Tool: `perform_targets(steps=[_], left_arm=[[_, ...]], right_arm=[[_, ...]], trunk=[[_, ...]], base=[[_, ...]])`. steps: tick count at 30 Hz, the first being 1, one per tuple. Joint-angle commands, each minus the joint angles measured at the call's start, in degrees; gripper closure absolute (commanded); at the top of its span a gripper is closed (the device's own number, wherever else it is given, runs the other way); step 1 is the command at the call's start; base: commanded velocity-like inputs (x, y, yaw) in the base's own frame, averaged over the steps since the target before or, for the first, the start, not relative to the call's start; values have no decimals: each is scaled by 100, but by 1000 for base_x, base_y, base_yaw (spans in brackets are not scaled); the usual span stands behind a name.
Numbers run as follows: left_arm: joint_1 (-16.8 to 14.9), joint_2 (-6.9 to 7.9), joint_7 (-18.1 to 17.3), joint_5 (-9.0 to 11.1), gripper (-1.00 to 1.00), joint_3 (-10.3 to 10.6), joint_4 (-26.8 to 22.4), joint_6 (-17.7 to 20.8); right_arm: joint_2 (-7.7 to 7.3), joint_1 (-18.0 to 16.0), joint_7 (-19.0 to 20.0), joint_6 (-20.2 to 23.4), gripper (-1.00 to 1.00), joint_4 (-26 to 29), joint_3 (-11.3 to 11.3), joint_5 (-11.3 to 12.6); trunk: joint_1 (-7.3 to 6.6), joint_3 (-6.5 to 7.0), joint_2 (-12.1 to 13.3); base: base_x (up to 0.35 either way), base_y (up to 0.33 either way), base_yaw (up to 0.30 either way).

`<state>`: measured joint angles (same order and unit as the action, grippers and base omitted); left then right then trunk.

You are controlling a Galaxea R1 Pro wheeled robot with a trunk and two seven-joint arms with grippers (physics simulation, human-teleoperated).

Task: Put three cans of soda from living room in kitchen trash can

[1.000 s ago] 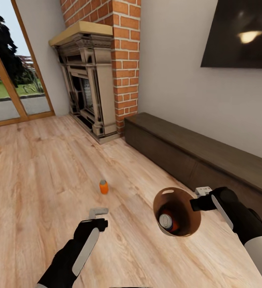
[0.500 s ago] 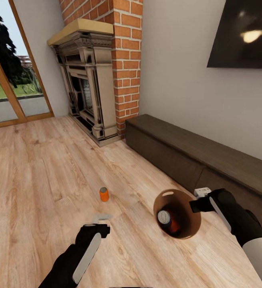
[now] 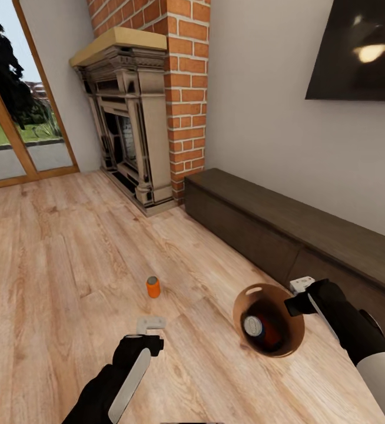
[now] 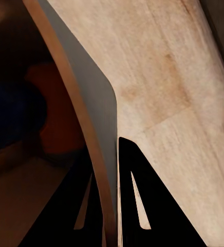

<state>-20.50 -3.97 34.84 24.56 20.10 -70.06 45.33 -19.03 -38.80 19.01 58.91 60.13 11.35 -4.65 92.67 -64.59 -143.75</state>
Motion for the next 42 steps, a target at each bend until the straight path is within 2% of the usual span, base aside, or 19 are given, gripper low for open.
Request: perform_targets(steps=[1,4,5,8,10,14,16,17,19,21,26,31,36,42], left_arm=[[23,-33,-8,-7,-100,-18,33,-3],[47,-130,-23,-11,-100,-45,70,-6],[50,-158,-25,-10,-100,-53,74,-6],[56,-162,-71,-8,-100,-87,78,-9],[65,-159,-226,-11,-100,-185,74,-12],[95,-150,-598,-11,-100,-638,22,-15],[112,-145,-772,-11,-100,-777,-19,-15],[129,-136,-1000,-12,-100,-923,-57,-15],[139,-132,-1493,-10,-100,-1353,-120,-16],[141,-131,-1816,-14,-100,-1508,-168,-11],[141,-136,-2033,-26,-100,-1589,-195,8],[90,-145,-1983,-92,-100,-1596,-155,46],[34,-148,-1803,-81,-100,-1586,-195,83],[-39,-155,-1755,-70,-100,-1563,-144,89]], right_arm=[[2,11,43,11,100,13,-7,30],[4,32,42,16,100,22,-9,-100],[4,34,41,22,100,23,-9,1309],[5,37,46,60,100,24,-10,1323],[5,38,48,109,100,18,-16,1324],[2,27,51,109,100,0,-36,1334],[2,21,56,109,100,-109,-46,1340],[2,-3,57,109,100,-347,-64,1344],[4,-85,58,109,100,-746,-284,1341],[4,-158,58,109,100,-979,-370,1339],[13,-300,59,109,100,-1325,-423,1343],[-4,-330,65,109,100,-1384,-437,1343],[-13,-338,68,109,100,-1389,-440,1342],[-10,-337,67,109,100,-1390,-440,1341]], trunk=[[-1,1,-1],[-1,1,-1],[-1,1,-1],[-1,1,-1],[-1,1,-1],[-1,1,-1],[-1,1,-1],[-1,1,-1],[-1,1,-1],[-1,1,-1],[-1,1,-1],[-1,1,-1],[-1,1,-1],[-1,1,-1]], base=[[223,119,0],[270,140,0],[295,145,0],[304,146,0],[308,146,0],[310,146,0],[311,147,0],[311,147,0],[311,147,0],[313,141,0],[324,118,0],[336,64,0],[342,9,0],[344,1,0]])
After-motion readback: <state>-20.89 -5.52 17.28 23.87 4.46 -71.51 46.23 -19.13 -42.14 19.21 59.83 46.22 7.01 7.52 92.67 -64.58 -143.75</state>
